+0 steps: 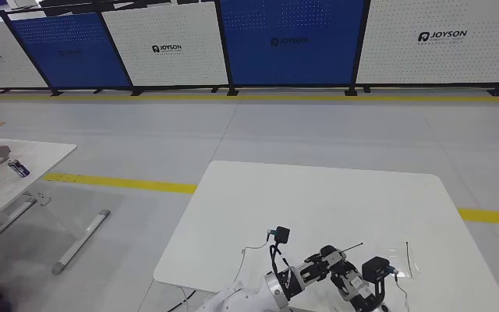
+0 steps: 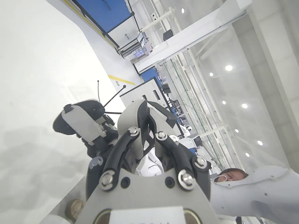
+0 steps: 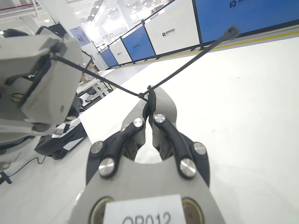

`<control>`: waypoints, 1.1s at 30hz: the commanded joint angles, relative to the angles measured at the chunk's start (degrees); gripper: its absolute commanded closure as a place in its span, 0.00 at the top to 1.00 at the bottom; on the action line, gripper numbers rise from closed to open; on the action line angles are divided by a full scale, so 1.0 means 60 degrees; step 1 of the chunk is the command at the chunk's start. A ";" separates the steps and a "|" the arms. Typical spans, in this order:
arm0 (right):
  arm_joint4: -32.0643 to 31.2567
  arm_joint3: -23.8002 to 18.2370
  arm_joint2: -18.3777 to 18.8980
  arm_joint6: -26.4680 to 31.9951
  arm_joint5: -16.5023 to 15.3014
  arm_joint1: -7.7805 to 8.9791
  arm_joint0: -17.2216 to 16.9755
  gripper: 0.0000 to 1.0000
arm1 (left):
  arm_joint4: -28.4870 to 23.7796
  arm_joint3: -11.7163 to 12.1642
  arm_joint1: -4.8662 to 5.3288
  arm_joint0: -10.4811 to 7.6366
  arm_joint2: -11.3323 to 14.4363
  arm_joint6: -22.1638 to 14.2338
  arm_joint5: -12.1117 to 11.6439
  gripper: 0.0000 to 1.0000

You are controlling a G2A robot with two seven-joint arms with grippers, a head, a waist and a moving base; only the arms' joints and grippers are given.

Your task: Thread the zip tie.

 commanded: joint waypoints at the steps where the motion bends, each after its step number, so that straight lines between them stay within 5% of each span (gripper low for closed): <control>1: 0.0016 0.0014 0.0005 -0.0023 0.0001 -0.0006 0.0001 0.00 | 0.0057 -0.0005 0.0009 0.0022 -0.0042 0.0070 0.0014 0.00; 5: 0.0151 -0.0027 0.0061 -0.0191 0.0001 -0.0009 -0.0042 0.00 | 0.0221 0.0007 -0.0011 0.0033 -0.0040 0.0435 0.0384 0.00; 22: 0.1040 -0.0137 0.0433 -0.0575 0.0338 -0.0096 -0.0157 0.00 | 0.0278 0.0047 0.0011 0.0135 -0.0327 0.0861 0.0611 0.00; 23: 0.1046 -0.0145 0.0438 -0.0564 0.0360 -0.0101 -0.0160 0.00 | 0.0548 -0.0006 0.0020 0.0187 -0.0356 0.1043 0.0731 0.04; 24: 0.1040 -0.0152 0.0442 -0.0547 0.0381 -0.0105 -0.0162 0.00 | 0.0652 -0.0114 0.0031 0.0272 -0.0364 0.1092 0.0839 1.00; 30: 0.0983 -0.0239 0.0442 -0.0395 0.0521 -0.0125 -0.0149 0.00 | 0.0347 -0.0892 0.0265 0.1278 -0.1433 0.1354 0.0766 1.00; 33: 0.0983 -0.0239 0.0442 -0.0395 0.0521 -0.0125 -0.0149 0.00 | 0.0301 -0.0912 0.0277 0.1330 -0.1499 0.1352 0.0757 1.00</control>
